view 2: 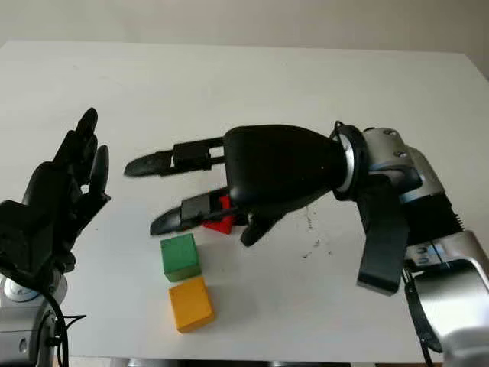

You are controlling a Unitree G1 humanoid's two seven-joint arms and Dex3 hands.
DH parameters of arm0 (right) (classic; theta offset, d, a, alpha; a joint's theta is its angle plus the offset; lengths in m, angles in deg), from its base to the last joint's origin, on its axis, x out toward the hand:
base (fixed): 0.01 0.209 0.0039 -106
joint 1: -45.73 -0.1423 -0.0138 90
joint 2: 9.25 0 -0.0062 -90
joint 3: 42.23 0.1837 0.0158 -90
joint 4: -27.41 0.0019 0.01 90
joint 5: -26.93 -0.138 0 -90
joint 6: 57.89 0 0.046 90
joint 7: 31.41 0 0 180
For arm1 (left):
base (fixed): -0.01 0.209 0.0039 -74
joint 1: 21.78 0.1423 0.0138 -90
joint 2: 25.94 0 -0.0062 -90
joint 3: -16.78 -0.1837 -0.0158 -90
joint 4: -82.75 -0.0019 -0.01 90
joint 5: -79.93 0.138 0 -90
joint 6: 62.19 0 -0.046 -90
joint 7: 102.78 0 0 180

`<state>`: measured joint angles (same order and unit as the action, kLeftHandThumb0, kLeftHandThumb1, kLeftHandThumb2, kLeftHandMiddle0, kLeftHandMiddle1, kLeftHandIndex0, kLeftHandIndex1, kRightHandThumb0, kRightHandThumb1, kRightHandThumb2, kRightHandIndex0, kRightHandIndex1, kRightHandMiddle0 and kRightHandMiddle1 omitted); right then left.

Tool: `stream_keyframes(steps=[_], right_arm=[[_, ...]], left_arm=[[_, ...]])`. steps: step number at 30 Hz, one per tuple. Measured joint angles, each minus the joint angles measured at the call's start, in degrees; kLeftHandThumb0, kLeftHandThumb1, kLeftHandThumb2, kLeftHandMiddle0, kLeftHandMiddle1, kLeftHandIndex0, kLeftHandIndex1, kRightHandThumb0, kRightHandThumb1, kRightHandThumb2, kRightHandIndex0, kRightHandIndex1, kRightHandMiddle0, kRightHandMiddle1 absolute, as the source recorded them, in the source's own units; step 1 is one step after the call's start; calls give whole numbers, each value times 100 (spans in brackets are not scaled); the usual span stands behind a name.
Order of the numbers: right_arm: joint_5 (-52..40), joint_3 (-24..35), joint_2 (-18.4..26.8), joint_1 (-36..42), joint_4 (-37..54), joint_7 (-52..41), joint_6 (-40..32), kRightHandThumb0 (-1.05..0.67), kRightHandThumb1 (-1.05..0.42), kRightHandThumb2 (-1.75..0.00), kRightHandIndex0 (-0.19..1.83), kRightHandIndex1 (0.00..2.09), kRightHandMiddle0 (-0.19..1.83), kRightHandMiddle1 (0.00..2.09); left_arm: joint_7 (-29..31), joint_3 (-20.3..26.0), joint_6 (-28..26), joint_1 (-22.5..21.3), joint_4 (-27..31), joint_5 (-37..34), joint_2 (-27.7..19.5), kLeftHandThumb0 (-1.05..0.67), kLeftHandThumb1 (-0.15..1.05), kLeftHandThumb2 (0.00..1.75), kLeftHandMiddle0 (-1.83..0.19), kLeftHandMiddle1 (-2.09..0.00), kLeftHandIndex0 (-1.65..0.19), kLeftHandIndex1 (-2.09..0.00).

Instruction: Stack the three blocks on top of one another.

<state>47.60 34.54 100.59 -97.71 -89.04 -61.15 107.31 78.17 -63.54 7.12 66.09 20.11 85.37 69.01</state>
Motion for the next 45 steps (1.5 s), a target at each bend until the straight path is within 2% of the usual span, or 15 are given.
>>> stream_keyframes(steps=[9,11,15,20,29,37,45], right_arm=[[361,59,0,-43,-133,463,140,-44,-84,-5,1,7,28,17],[303,-128,21,-34,-45,463,225,-51,-86,-6,1,8,29,17],[-199,-801,8,187,353,358,300,-49,-84,-5,5,9,36,21],[-396,-1161,32,345,579,194,281,-54,-84,-5,10,10,40,23],[-434,-1397,30,586,703,87,347,-59,-89,-6,7,7,37,21],[-613,-1534,15,675,704,82,362,-62,-89,-6,10,8,43,26],[-295,-1645,-131,725,703,-48,417,-64,-91,-5,3,4,34,23]], left_arm=[[49,23,-1,-1,0,7,-50,-76,105,64,-1,-6,-9,-6],[71,18,0,-13,-1,21,-64,-75,105,65,-1,-6,-10,-6],[105,-40,-11,-143,-4,63,-122,-75,105,65,-2,-6,-10,-6],[102,-69,-126,-162,-2,123,-123,-75,105,65,-1,-5,-9,-5],[101,-85,-122,-163,-2,137,-118,-76,105,65,-2,-6,-10,-6],[100,-97,-105,-163,0,165,-110,-75,105,65,-3,-6,-11,-6],[103,-165,-62,-161,0,164,-110,-73,105,65,-1,-5,-12,-6]])
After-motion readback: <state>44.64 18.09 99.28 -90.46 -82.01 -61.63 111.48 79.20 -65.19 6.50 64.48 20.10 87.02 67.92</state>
